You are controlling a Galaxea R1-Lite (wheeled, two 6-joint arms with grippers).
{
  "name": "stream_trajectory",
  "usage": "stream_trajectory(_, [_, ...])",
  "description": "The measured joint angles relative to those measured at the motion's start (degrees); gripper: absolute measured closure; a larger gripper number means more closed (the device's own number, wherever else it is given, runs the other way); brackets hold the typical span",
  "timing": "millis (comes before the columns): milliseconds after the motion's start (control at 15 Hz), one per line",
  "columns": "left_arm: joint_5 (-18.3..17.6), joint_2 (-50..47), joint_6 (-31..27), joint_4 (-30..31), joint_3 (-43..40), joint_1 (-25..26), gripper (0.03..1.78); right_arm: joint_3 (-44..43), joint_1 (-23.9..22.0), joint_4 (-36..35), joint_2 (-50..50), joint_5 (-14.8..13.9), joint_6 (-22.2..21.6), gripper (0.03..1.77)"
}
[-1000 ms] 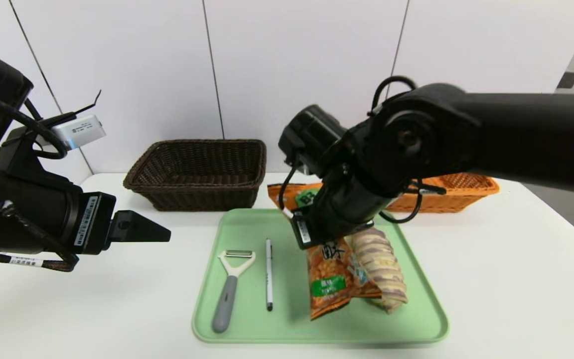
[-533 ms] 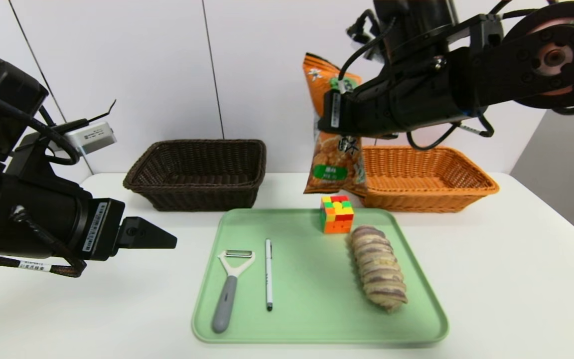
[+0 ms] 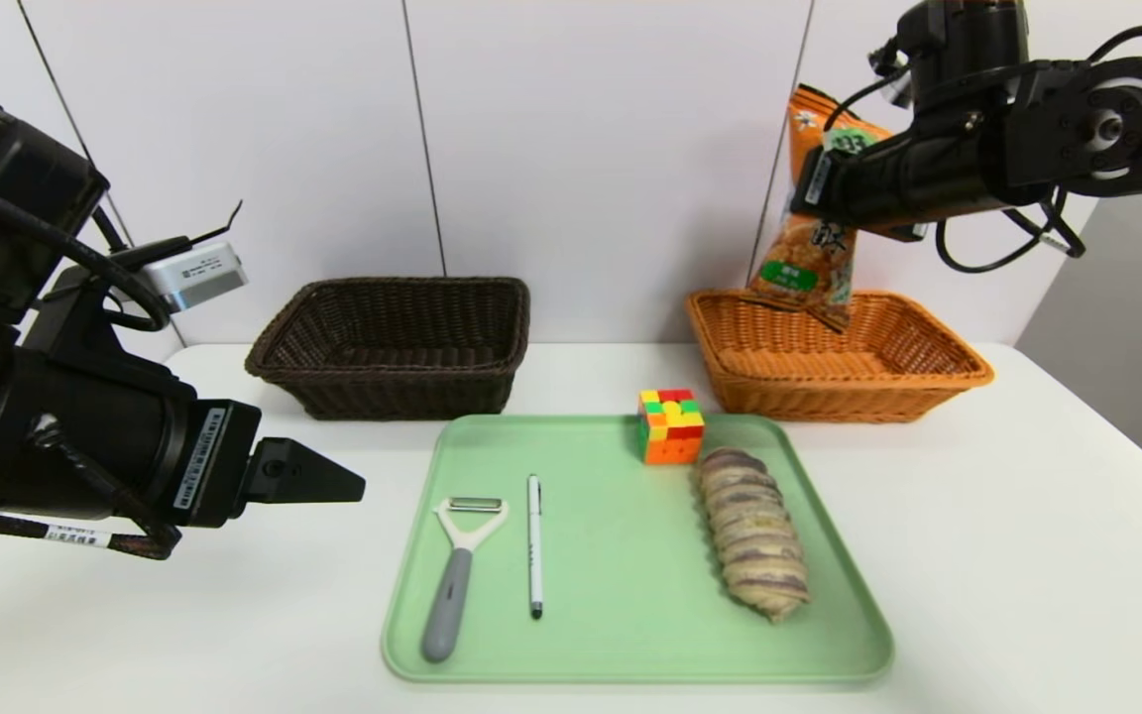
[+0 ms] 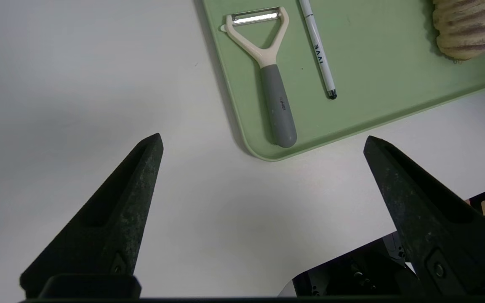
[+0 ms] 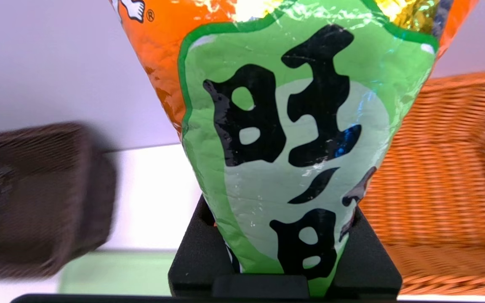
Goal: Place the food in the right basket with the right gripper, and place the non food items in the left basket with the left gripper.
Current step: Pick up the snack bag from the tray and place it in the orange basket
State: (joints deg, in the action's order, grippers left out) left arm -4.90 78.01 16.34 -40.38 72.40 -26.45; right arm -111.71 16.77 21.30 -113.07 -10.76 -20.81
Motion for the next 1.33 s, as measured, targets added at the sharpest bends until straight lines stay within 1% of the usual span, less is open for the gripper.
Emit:
stream_trajectory(67, [0.0,0.0,0.0,0.0,0.0,-0.1,0.12,0.0,-2.0,-0.2,-1.2,-0.1,-1.7,1.37])
stream_trajectory(133, [0.0,0.0,0.0,-0.1,0.0,-0.2,0.12,0.0,-3.2,-0.4,-2.2,-0.2,-4.7,1.37])
stream_trajectory(400, [0.1,0.0,0.0,-0.3,-0.1,-0.2,0.12,0.0,-6.4,-0.6,-5.8,1.0,-19.4,1.37])
stream_trajectory(467, [0.1,0.0,0.0,-0.3,-0.1,-0.3,0.12,0.0,-7.0,-0.6,-6.6,2.3,-23.1,1.37])
stream_trajectory(600, [0.1,0.0,0.1,-0.4,-0.2,-0.3,0.12,0.0,-7.8,-0.6,-7.8,6.2,-30.7,1.37])
stream_trajectory(733, [0.0,0.0,0.1,-0.4,-0.2,-0.2,0.12,0.0,-8.5,-1.0,-8.7,9.4,-37.8,1.37])
stream_trajectory(867, [0.0,0.0,0.2,-0.4,-0.2,-0.3,0.12,-0.1,-9.6,-2.1,-9.6,11.9,-43.5,1.37])
stream_trajectory(1000, [0.0,-0.1,0.2,-0.4,-0.3,-0.3,0.12,-0.1,-10.2,-2.5,-10.4,12.9,-47.8,1.37])
stream_trajectory(1067, [0.0,-0.1,0.3,-0.4,-0.3,-0.2,0.12,-0.1,-10.6,-2.5,-10.9,12.9,-48.9,1.37])
stream_trajectory(1333, [0.1,-0.4,0.3,-0.4,-0.8,-0.3,0.12,0.0,-11.5,-2.0,-12.7,12.9,-48.9,1.37])
